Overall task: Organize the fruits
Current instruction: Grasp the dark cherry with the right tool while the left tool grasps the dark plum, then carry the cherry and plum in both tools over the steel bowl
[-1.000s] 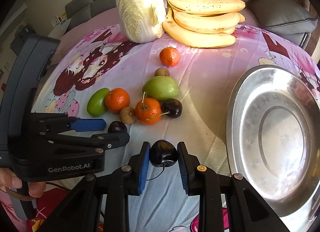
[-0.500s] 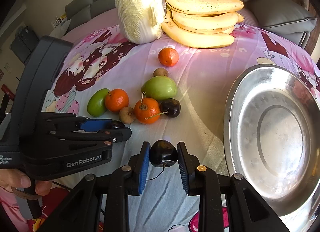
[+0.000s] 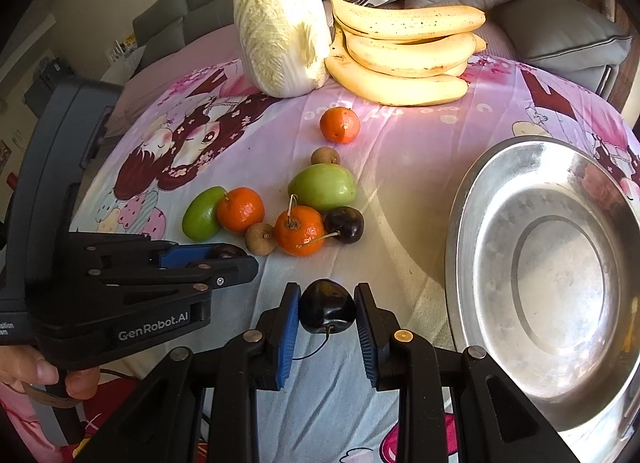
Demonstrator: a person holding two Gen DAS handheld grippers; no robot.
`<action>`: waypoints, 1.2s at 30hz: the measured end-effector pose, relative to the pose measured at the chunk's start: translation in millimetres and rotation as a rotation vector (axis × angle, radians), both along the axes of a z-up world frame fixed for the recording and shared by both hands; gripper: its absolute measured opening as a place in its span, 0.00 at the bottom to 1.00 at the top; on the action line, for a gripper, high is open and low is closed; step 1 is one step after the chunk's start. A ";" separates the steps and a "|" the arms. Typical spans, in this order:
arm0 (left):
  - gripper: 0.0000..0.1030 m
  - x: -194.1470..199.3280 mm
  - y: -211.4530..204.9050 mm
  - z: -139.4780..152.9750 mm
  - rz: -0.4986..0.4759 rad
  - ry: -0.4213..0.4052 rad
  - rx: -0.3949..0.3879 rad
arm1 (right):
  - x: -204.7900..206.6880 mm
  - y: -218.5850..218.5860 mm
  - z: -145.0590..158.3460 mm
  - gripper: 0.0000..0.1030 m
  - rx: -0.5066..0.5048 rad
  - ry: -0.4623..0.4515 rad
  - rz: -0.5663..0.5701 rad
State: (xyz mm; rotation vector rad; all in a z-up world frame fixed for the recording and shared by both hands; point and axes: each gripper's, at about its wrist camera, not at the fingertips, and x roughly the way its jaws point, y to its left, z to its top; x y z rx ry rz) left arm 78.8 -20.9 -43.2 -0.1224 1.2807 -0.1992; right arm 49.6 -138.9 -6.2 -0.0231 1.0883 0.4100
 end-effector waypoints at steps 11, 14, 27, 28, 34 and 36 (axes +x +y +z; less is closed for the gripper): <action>0.25 3.1 2.6 38.6 0.046 -0.050 -0.047 | 11.2 -15.9 24.7 0.28 -0.008 -0.050 -0.083; 0.25 9.5 -3.9 47.7 0.052 -0.063 -0.062 | 18.1 -29.4 25.9 0.28 -0.005 -0.041 -0.123; 0.25 47.3 -75.7 51.0 0.000 -0.035 -0.117 | 57.2 -111.7 37.0 0.28 -0.047 -0.023 -0.423; 0.25 48.3 -82.9 51.3 -0.012 -0.034 -0.118 | 58.9 -118.6 36.8 0.28 -0.051 -0.021 -0.448; 0.25 56.7 -122.5 50.1 -0.080 -0.025 -0.144 | 66.5 -153.6 37.2 0.29 -0.032 -0.009 -0.561; 0.25 61.3 -133.1 46.6 -0.095 -0.014 -0.144 | 68.5 -164.6 36.9 0.29 -0.036 -0.005 -0.603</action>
